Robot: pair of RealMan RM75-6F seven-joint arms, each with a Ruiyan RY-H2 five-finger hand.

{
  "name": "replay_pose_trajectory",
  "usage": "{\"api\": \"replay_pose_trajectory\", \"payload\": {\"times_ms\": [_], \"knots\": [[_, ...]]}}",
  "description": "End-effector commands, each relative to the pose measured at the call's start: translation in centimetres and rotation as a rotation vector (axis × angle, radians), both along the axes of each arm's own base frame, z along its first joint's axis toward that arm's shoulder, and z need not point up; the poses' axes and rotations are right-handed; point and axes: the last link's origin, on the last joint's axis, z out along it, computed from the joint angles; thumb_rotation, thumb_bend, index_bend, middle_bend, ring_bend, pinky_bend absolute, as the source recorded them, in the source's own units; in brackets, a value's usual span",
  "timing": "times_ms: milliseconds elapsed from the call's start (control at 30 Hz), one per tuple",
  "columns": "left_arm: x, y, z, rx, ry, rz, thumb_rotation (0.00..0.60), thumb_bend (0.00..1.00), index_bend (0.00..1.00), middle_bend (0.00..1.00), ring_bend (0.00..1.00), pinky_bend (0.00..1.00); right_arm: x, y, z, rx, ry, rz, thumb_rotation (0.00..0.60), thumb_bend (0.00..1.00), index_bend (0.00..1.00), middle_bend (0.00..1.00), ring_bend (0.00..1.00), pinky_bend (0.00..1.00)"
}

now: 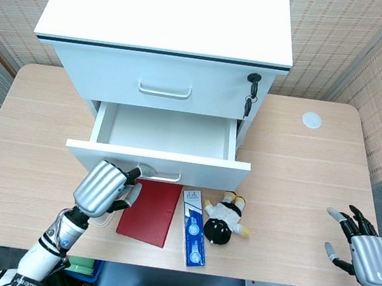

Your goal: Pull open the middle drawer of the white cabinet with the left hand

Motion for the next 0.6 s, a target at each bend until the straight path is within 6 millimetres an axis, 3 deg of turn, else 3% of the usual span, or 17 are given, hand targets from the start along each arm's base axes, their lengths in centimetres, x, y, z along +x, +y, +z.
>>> {"api": "replay_pose_trajectory", "payload": {"times_ms": [33,600], "knots": [[-0.1,-0.2,0.0,-0.002,0.003,-0.001,0.6,0.58,0.35,0.93,1.0,1.0,0.0,0.0,0.0,0.0,0.0,0.0,0.6,0.31,0.18,0.25,0.14,0.18],[-0.4,-1.5,0.3,-0.007,0.001,-0.009,0.6,0.58,0.36,0.93,1.0,1.0,0.1,0.0,0.1,-0.003,0.002,0.002,0.6,0.31,0.18,0.25,0.14,0.18]]}}
